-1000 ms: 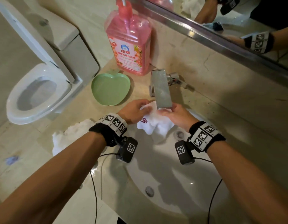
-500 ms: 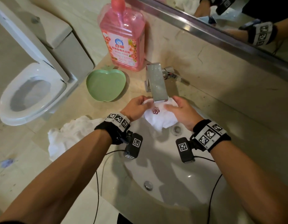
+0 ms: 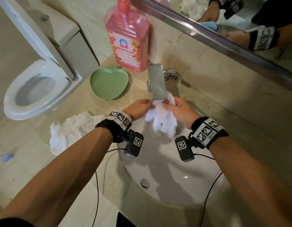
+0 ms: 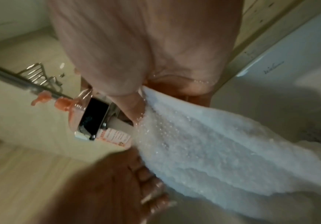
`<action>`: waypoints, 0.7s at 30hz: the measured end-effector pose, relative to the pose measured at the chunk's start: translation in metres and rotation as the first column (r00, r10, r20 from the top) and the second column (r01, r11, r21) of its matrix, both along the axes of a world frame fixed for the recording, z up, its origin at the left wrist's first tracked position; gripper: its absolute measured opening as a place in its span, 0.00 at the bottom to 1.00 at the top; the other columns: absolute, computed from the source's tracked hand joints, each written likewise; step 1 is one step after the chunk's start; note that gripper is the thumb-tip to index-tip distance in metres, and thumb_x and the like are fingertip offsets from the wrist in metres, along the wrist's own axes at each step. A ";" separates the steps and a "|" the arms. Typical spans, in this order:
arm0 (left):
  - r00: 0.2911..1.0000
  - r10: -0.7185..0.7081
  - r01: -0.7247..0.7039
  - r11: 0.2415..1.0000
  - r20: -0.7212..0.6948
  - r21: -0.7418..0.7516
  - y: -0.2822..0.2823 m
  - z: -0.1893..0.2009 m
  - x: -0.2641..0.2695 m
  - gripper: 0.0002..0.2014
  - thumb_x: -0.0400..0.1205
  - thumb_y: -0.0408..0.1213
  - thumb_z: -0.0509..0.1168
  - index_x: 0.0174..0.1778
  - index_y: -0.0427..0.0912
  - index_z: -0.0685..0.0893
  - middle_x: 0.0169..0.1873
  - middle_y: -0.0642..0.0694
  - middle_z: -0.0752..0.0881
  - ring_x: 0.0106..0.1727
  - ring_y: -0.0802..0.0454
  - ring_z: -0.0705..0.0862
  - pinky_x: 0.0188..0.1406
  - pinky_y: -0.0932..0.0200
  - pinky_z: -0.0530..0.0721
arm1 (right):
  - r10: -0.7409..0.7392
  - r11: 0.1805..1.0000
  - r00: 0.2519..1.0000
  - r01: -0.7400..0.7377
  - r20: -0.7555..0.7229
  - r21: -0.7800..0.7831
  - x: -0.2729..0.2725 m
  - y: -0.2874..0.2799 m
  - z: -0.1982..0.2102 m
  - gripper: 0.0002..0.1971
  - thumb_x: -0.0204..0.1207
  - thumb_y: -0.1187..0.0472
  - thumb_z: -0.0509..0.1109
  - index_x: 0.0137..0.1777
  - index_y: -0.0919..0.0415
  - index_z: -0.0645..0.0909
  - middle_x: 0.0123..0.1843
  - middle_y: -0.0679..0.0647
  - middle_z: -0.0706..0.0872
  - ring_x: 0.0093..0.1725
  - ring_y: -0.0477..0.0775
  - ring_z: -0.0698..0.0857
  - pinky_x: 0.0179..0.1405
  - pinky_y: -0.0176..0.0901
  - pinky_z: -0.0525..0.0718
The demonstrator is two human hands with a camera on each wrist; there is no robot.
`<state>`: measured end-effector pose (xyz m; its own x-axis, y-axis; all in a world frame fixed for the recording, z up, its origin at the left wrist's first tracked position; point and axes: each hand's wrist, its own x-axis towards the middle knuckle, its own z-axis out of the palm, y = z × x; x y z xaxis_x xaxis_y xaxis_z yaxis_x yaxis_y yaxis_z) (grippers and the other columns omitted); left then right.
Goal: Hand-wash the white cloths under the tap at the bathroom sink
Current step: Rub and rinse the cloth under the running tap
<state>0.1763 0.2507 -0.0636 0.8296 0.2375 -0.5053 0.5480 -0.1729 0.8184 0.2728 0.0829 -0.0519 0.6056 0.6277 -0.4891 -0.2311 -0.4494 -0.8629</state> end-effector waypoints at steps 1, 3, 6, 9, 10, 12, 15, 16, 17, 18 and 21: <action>0.999 -0.048 0.049 0.999 -0.008 0.021 -0.001 -0.002 -0.004 0.09 0.87 0.41 0.62 0.59 0.44 0.84 0.51 0.49 0.85 0.46 0.56 0.83 0.45 0.64 0.78 | -0.034 0.999 0.999 0.034 -0.028 0.010 0.002 -0.001 0.001 0.08 0.82 0.61 0.71 0.58 0.52 0.88 0.53 0.53 0.94 0.54 0.57 0.92 0.59 0.61 0.88; 0.996 -0.087 0.084 0.990 0.021 0.115 -0.001 -0.007 -0.007 0.08 0.88 0.45 0.61 0.53 0.47 0.83 0.48 0.51 0.85 0.48 0.53 0.83 0.45 0.62 0.76 | -0.072 0.997 0.996 0.072 -0.048 0.004 0.007 -0.005 0.001 0.09 0.81 0.64 0.71 0.57 0.55 0.88 0.53 0.56 0.93 0.55 0.61 0.92 0.61 0.62 0.87; 0.984 -0.122 0.101 0.983 0.133 0.150 -0.002 -0.006 0.001 0.11 0.88 0.44 0.61 0.60 0.44 0.84 0.53 0.47 0.88 0.55 0.49 0.85 0.55 0.55 0.82 | 0.007 0.999 0.998 -0.005 0.055 -0.032 0.012 -0.013 0.000 0.10 0.73 0.66 0.77 0.53 0.55 0.89 0.47 0.50 0.94 0.51 0.54 0.92 0.51 0.46 0.89; 0.970 -0.142 0.118 0.985 0.199 0.126 -0.008 0.000 0.012 0.15 0.85 0.45 0.65 0.66 0.46 0.85 0.56 0.50 0.89 0.57 0.57 0.86 0.62 0.59 0.81 | 0.193 0.976 0.961 -0.168 0.197 -0.136 0.008 -0.010 -0.005 0.10 0.69 0.60 0.82 0.47 0.54 0.84 0.36 0.44 0.88 0.35 0.37 0.86 0.33 0.24 0.77; 0.971 -0.138 0.113 0.985 0.197 0.132 -0.009 0.003 0.015 0.15 0.85 0.45 0.67 0.65 0.46 0.86 0.55 0.51 0.89 0.56 0.57 0.86 0.63 0.58 0.81 | 0.240 0.961 0.941 -0.194 0.237 -0.199 0.005 -0.006 -0.007 0.11 0.70 0.55 0.81 0.42 0.53 0.80 0.32 0.44 0.82 0.32 0.39 0.81 0.30 0.27 0.74; 0.970 -0.131 0.114 0.989 0.206 0.096 -0.007 0.008 0.018 0.12 0.84 0.41 0.68 0.63 0.47 0.86 0.53 0.54 0.88 0.55 0.61 0.86 0.64 0.60 0.81 | 0.248 0.951 0.934 -0.184 0.259 -0.247 0.004 0.000 -0.011 0.13 0.74 0.48 0.77 0.37 0.51 0.77 0.33 0.44 0.78 0.34 0.44 0.79 0.32 0.34 0.74; 0.978 -0.112 0.120 0.992 0.179 -0.033 0.002 0.011 0.015 0.12 0.86 0.36 0.63 0.65 0.50 0.81 0.60 0.53 0.86 0.63 0.64 0.83 0.69 0.64 0.77 | 0.134 0.984 0.982 -0.116 0.132 -0.137 0.007 0.004 -0.013 0.15 0.72 0.41 0.73 0.54 0.45 0.87 0.49 0.43 0.92 0.53 0.45 0.89 0.50 0.45 0.84; 0.988 -0.110 0.112 0.994 0.107 -0.015 0.006 0.009 0.013 0.15 0.87 0.36 0.61 0.69 0.46 0.80 0.65 0.49 0.84 0.67 0.58 0.80 0.73 0.57 0.75 | 0.098 0.989 0.989 -0.086 0.110 -0.117 0.008 0.004 -0.012 0.18 0.69 0.38 0.72 0.56 0.42 0.87 0.53 0.44 0.92 0.56 0.47 0.89 0.52 0.52 0.87; 0.993 -0.118 0.117 0.993 0.030 0.014 0.008 0.006 0.011 0.16 0.87 0.36 0.60 0.72 0.44 0.79 0.69 0.46 0.82 0.69 0.52 0.78 0.74 0.53 0.72 | 0.061 0.994 0.993 -0.051 0.098 -0.102 0.009 0.004 -0.010 0.20 0.67 0.37 0.71 0.56 0.44 0.88 0.54 0.50 0.92 0.57 0.54 0.89 0.53 0.60 0.88; 0.991 -0.135 0.136 0.990 -0.027 0.036 0.009 0.002 0.009 0.17 0.87 0.36 0.60 0.72 0.43 0.78 0.69 0.45 0.81 0.69 0.50 0.77 0.71 0.53 0.71 | 0.017 0.997 0.995 -0.010 0.095 -0.079 0.011 0.004 -0.009 0.22 0.66 0.38 0.71 0.55 0.48 0.88 0.56 0.60 0.91 0.56 0.61 0.90 0.53 0.64 0.89; 0.982 -0.178 0.183 0.978 -0.058 0.102 0.008 -0.008 0.004 0.16 0.88 0.43 0.60 0.71 0.46 0.79 0.66 0.45 0.83 0.64 0.50 0.79 0.64 0.56 0.72 | -0.088 0.996 0.992 0.089 0.088 -0.003 0.017 -0.001 -0.007 0.19 0.71 0.43 0.73 0.53 0.56 0.87 0.55 0.72 0.87 0.49 0.64 0.89 0.49 0.57 0.86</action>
<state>0.1803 0.2588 -0.0711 0.8390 0.1405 -0.5257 0.5381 -0.3576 0.7633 0.2896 0.0816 -0.0586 0.6993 0.5666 -0.4358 -0.1940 -0.4364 -0.8786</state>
